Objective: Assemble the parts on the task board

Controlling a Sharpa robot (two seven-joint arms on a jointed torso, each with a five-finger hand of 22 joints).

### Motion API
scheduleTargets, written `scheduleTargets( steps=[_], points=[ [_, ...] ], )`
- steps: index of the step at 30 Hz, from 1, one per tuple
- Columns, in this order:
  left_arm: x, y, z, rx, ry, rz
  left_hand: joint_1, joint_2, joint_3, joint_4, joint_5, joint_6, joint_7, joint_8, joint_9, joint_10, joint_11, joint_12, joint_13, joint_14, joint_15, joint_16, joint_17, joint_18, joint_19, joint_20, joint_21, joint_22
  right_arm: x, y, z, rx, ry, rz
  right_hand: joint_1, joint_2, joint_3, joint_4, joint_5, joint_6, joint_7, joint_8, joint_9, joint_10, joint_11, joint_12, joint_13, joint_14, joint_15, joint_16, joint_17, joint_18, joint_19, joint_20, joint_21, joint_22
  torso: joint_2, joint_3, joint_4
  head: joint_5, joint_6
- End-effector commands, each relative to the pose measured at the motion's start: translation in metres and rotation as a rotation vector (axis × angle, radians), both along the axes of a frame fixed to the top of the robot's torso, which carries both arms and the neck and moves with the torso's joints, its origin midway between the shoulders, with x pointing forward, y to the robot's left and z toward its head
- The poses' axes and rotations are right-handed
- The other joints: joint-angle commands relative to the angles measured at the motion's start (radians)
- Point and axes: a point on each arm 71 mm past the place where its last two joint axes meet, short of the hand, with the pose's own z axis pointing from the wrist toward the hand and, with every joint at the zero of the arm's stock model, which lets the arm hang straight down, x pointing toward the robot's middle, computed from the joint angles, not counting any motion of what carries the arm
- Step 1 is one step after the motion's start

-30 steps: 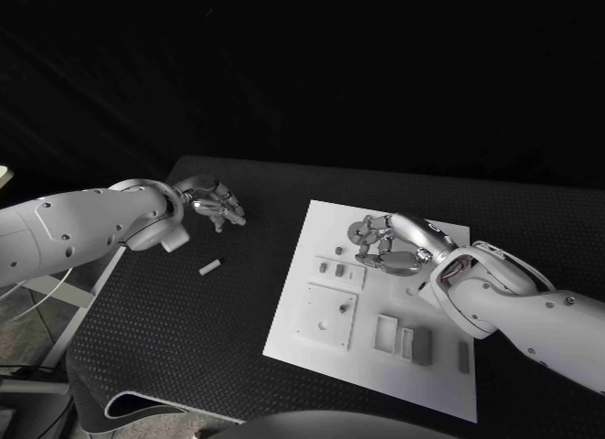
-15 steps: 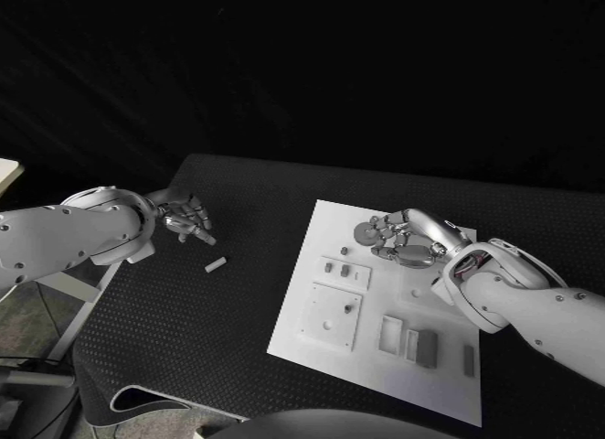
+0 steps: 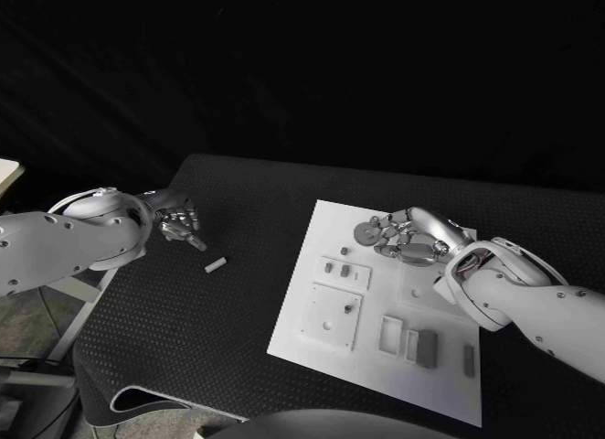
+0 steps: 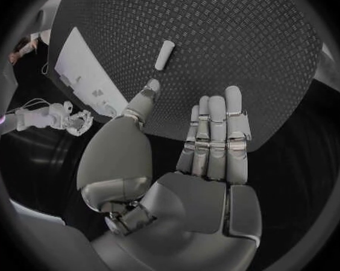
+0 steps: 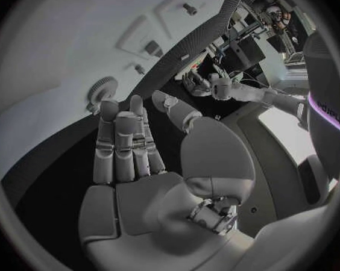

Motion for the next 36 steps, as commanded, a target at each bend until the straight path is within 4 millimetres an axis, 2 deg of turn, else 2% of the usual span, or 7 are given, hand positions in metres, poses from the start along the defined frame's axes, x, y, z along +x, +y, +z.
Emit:
scheduleTargets(
  steps=[1,7,10,14,22,29,36],
  points=[
    [-0.011,0.0,-0.011,0.096,0.043,-0.003,-0.016,0.002,-0.007,-0.002,-0.004,0.001,-0.008,0.002,0.001,-0.002,-0.002,-0.003,0.002,-0.005,-0.003,0.003,0.0,0.038,0.003,0.003,-0.006,0.002,0.0,0.001,-0.001,0.004,0.016,0.008,-0.002,0.012,-0.005,-0.001,-0.002,-0.007,0.004,-0.003,-0.001,-0.001,-0.001,-0.004,0.001,0.002,0.001,0.004,0.0,0.013,0.002,-0.004,0.004,0.02,0.0,0.0009,0.0003,0.0,-0.001],
    [-0.009,-0.005,-0.013,0.099,0.049,-0.017,-0.025,0.003,-0.009,-0.004,-0.004,0.003,-0.011,0.004,0.002,0.0,-0.003,-0.002,0.004,-0.007,-0.004,0.004,-0.001,0.038,0.002,0.003,-0.008,0.002,0.002,0.001,-0.001,0.004,0.025,0.006,-0.002,0.013,-0.006,0.0,-0.002,-0.007,0.004,-0.003,-0.001,-0.001,-0.001,-0.004,0.001,0.002,0.002,0.004,0.0,0.013,0.002,-0.004,0.004,0.02,-0.001,0.0013,-0.0005,0.001,-0.003],
    [-0.007,-0.008,-0.014,0.093,0.047,-0.03,-0.022,0.005,0.004,-0.002,-0.004,0.015,-0.021,0.011,0.006,0.005,-0.005,0.0,0.007,-0.009,-0.006,0.005,-0.002,0.038,0.003,0.003,-0.01,0.003,0.002,0.002,-0.002,0.004,0.028,0.007,-0.003,0.013,-0.006,0.0,-0.002,-0.007,0.004,-0.004,-0.001,-0.001,-0.001,-0.005,0.001,0.002,0.002,0.004,0.0,0.013,0.002,-0.004,0.004,0.02,-0.002,0.0006,0.0009,0.001,-0.001],
    [-0.006,-0.014,-0.015,0.08,0.049,-0.053,-0.01,0.01,0.025,0.0,-0.004,0.029,-0.037,0.02,0.009,0.003,-0.008,-0.003,0.009,-0.012,-0.007,0.005,-0.004,0.036,0.002,0.003,-0.013,0.005,0.002,0.001,-0.002,0.001,0.03,0.005,-0.003,0.014,-0.006,0.0,-0.002,-0.007,0.004,-0.004,-0.001,-0.001,-0.001,-0.005,0.001,0.001,0.002,0.004,0.0,0.013,0.001,-0.004,0.004,0.02,-0.001,0.0004,-0.0001,-0.001,0.0],
    [-0.006,-0.031,-0.03,0.062,0.101,-0.103,0.004,0.024,0.045,0.005,-0.003,0.042,-0.055,0.028,0.013,0.007,-0.014,-0.002,0.011,-0.015,-0.011,0.006,-0.005,0.032,0.0,0.002,-0.015,0.009,0.003,0.001,-0.003,-0.002,0.033,0.005,-0.003,0.015,-0.006,0.001,-0.002,-0.007,0.004,-0.003,-0.001,-0.001,-0.001,-0.005,0.001,0.001,0.002,0.004,0.0,0.013,0.001,-0.004,0.004,0.019,-0.001,0.0002,0.0009,-0.005,-0.002],
    [-0.008,-0.039,-0.047,0.065,0.137,-0.118,0.01,0.032,0.049,0.006,-0.003,0.045,-0.058,0.03,0.014,0.01,-0.016,-0.001,0.013,-0.017,-0.012,0.007,-0.006,0.03,-0.002,0.001,-0.015,0.012,0.003,-0.001,-0.003,-0.004,0.036,0.004,-0.004,0.017,-0.007,0.001,-0.002,-0.007,0.004,-0.003,-0.001,-0.001,-0.001,-0.005,0.002,0.001,0.002,0.004,0.0,0.013,0.001,-0.003,0.003,0.019,-0.001,0.0,0.0027,-0.007,-0.004],
    [-0.006,-0.039,-0.052,0.071,0.148,-0.117,0.01,0.031,0.048,0.006,-0.003,0.041,-0.054,0.027,0.013,0.009,-0.015,-0.002,0.013,-0.018,-0.012,0.008,-0.007,0.028,-0.003,0.0,-0.015,0.015,0.004,-0.002,-0.003,-0.006,0.036,0.001,-0.004,0.017,-0.007,0.001,-0.002,-0.007,0.004,-0.003,-0.001,-0.001,-0.001,-0.005,0.002,0.0,0.002,0.004,0.0,0.013,0.0,-0.003,0.003,0.019,0.0,-0.001,0.0009,-0.01,-0.006]
  ],
)
